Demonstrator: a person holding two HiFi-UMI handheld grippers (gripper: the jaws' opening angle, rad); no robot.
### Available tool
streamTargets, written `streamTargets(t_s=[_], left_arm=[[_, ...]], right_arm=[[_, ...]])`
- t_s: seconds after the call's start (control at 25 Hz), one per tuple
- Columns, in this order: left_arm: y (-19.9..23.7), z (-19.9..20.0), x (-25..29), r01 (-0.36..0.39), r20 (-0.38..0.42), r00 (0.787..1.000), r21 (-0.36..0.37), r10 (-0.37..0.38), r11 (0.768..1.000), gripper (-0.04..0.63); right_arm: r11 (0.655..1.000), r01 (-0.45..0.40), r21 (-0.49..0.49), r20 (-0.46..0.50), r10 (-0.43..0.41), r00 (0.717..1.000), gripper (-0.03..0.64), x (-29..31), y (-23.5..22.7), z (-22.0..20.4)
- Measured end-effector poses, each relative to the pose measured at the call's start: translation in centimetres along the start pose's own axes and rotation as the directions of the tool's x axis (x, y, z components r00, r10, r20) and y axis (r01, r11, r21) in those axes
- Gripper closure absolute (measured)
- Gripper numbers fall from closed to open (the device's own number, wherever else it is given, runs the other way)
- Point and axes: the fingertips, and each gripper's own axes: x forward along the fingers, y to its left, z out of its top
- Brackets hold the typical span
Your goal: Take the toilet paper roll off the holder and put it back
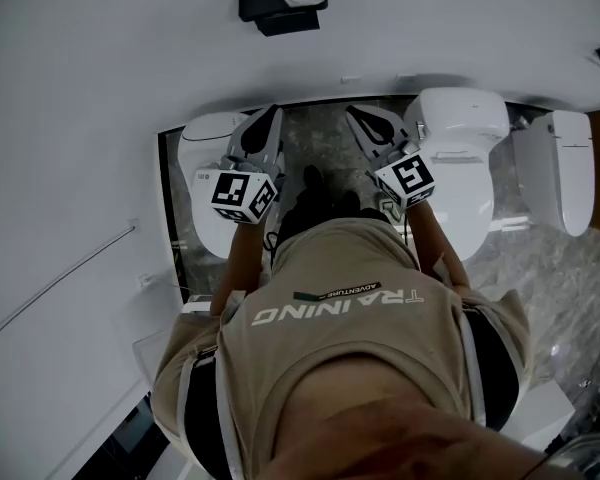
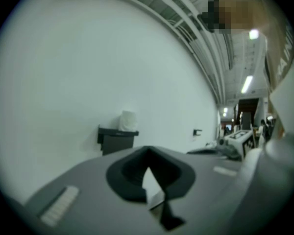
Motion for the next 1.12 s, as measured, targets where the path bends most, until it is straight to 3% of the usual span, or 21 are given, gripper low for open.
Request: streamTargets(t_s=[0.32,0.52,0.8,1.12], left_arm=[[3.7,3.6,6.8,0.089,0.004,0.996,0.075,-0.089,0.993,0.595],[5.7,5.6,10.3,0.137,0.03,0.99,0.094,-0.14,0.986,0.595],[7.2,6.2,13.8,0.151,0.033,0.987,0.092,-0.155,0.984,0.595],[7.1,7.4,16.9,0.13,0.031,0.991,0.103,-0.134,0.986,0.595]], right_arm=[[0.993,0.112,0.038,0.027,-0.113,0.993,0.603,4.6,-4.6,2.0],[0.985,0.17,0.0,0.025,-0.17,0.985,0.603,7.3,-6.5,3.2],[0.975,0.223,0.001,0.021,-0.223,0.975,0.603,8.3,-8.5,3.6],[0.978,0.206,0.016,0.038,-0.207,0.978,0.603,8.6,-11.2,4.1]])
